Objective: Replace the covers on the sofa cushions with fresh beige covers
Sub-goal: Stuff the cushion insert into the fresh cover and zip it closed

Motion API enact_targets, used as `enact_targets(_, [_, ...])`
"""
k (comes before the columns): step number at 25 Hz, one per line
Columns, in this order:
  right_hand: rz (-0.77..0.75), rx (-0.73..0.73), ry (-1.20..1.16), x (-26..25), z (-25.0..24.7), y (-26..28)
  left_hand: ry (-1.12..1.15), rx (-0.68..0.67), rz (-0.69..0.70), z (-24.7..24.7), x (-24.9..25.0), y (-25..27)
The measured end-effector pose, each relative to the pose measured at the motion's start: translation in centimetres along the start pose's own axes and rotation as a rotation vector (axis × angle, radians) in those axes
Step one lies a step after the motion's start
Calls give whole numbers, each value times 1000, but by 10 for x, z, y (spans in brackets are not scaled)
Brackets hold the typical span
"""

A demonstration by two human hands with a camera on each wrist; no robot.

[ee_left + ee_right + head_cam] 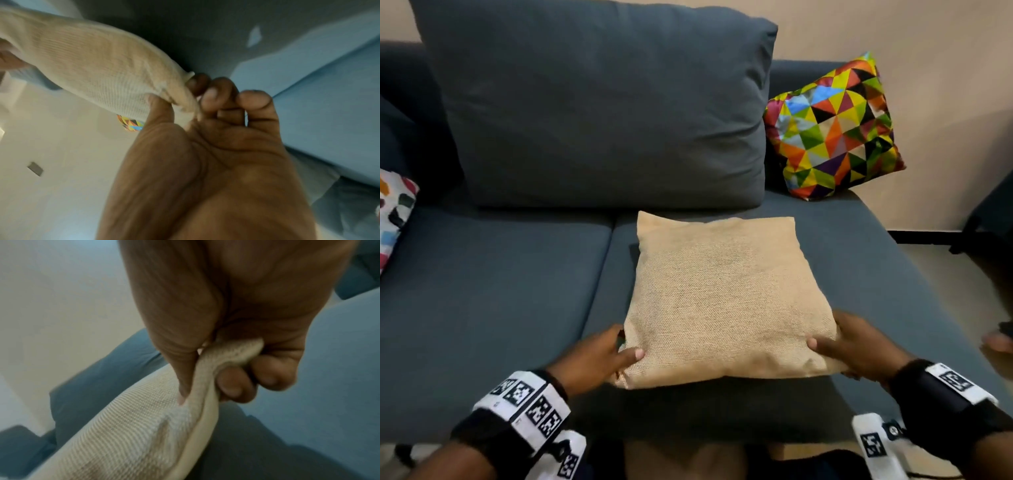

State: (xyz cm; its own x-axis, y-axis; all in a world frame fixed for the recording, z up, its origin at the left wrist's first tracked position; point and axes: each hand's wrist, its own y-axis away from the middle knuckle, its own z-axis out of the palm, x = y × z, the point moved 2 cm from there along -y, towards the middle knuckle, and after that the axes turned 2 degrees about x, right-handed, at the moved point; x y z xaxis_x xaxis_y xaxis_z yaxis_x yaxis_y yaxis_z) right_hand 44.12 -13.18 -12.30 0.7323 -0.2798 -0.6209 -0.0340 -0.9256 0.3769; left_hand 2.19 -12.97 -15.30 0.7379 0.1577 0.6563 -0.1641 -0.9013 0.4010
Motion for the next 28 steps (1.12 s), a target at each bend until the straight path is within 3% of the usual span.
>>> enact_targets(2, [52,62,313,2,9,10,-271,200,9,0,11,17])
enact_targets(4, [-57,218,431,-20,22,12,-381,331,140,5,42,19])
enact_targets(6, [-215,161,463,-57,41,9,-495,232,286,23,79,13])
enact_targets(9, [-215,-16,569,-82,64,-12,-684,69,286,56,99,-24])
enact_targets(15, [-94,9,572,-73,72,-80,-748,187,331,63,87,-115])
enact_targets(18, [-74,-44,594,-81,68,-101,-720,121,291,48,92,-139])
enact_targets(25, [-135,-251,636,-66,79,-50,-729,-15,242,55,70,-83])
enact_targets(28, [-161,-213,659,-70,63,-42,-789,-33,268,45,80,-69])
